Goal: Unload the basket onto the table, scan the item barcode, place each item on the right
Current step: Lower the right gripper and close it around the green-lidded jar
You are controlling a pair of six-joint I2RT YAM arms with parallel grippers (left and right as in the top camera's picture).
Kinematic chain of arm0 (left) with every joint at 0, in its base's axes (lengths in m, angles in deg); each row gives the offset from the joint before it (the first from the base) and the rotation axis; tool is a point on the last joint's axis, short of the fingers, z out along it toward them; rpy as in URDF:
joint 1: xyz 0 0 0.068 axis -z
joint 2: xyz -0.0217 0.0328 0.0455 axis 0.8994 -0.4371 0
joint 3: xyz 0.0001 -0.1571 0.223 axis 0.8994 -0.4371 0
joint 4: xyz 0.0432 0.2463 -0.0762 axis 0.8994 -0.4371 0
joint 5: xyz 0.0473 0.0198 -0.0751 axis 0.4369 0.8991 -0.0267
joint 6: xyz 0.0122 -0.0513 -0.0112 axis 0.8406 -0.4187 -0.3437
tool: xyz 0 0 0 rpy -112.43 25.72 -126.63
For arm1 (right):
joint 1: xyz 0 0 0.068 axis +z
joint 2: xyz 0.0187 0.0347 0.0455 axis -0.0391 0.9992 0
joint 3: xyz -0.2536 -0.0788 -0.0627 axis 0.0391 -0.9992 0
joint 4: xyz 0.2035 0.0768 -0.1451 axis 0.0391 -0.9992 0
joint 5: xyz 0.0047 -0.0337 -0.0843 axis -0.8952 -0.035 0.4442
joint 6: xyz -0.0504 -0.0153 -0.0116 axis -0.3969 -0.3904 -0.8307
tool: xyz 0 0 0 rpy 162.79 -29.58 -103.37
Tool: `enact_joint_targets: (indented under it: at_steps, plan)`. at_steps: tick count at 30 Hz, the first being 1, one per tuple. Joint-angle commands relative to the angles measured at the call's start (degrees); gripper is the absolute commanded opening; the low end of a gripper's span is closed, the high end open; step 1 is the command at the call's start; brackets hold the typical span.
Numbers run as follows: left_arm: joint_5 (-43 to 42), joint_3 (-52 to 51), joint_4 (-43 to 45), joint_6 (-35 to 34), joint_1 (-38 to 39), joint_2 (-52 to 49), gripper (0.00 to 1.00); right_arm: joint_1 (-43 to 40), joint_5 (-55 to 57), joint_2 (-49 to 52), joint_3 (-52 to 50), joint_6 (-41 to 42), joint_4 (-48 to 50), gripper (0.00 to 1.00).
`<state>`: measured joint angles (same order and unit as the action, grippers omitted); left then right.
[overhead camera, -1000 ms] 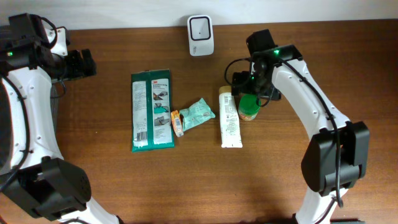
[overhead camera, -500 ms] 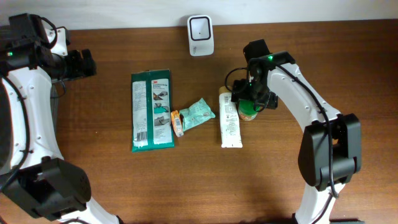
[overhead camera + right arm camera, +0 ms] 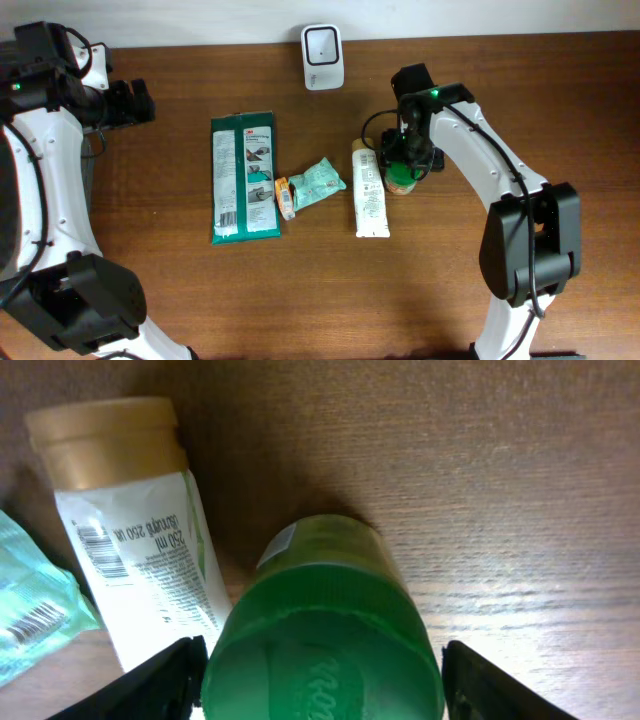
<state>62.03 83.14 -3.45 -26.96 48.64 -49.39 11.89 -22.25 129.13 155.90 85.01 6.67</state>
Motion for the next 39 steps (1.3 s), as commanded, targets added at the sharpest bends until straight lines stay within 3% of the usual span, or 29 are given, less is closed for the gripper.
enact_joint_targets:
  at_steps: [1, 6, 9, 13, 18, 21, 22, 23, 27, 30, 31, 39]
  plan:
    - [0.2, 0.3, 0.1, 0.9, 0.0, 0.3, 0.99, 0.0, 0.9, 0.4, -0.8, -7.1, 0.1, 0.67]
    - [0.2, 0.3, 0.1, 0.9, 0.0, 0.3, 0.99, 0.0, 0.9, 0.2, -0.2, -23.6, 0.2, 0.66]
    - [0.2, 0.3, 0.1, 0.9, 0.0, 0.3, 0.99, 0.1, 0.5, 0.0, 1.4, -39.4, 1.3, 0.63]
    - [0.2, 0.3, 0.1, 0.9, 0.0, 0.3, 0.99, 0.1, 0.5, 0.1, 1.5, -66.8, 1.9, 0.68]
    - [0.2, 0.3, 0.1, 0.9, 0.0, 0.3, 0.99, -0.1, -2.1, 0.1, 1.5, -80.2, 1.4, 0.69]
    - [0.2, 0.3, 0.1, 0.9, 0.0, 0.3, 0.99, -0.1, -3.3, 0.1, 1.5, -83.6, 1.4, 0.70]
    - [0.2, 0.3, 0.1, 0.9, 0.0, 0.3, 0.99, -0.1, -3.7, 0.1, 1.5, -83.6, 1.4, 0.73]
    - [0.2, 0.3, 0.1, 0.9, 0.0, 0.3, 0.99, 0.0, -4.1, 0.1, 1.5, -83.1, 1.9, 0.98]
    - [0.2, 0.3, 0.1, 0.9, 0.0, 0.3, 0.99, 0.1, -6.0, -0.1, 1.6, -67.1, 4.2, 0.98]
    - [0.2, 0.3, 0.1, 0.9, 0.0, 0.3, 0.99, 0.0, -6.2, -0.3, 5.0, -39.0, 3.1, 0.98]
    - [0.2, 0.3, 0.1, 0.9, 0.0, 0.3, 0.99, -0.1, -6.1, -0.3, 6.0, -33.6, 1.5, 0.98]
    - [0.2, 0.3, 0.1, 0.9, 0.0, 0.3, 0.99, -0.4, -3.6, 0.3, 3.2, -13.3, -0.2, 0.98]
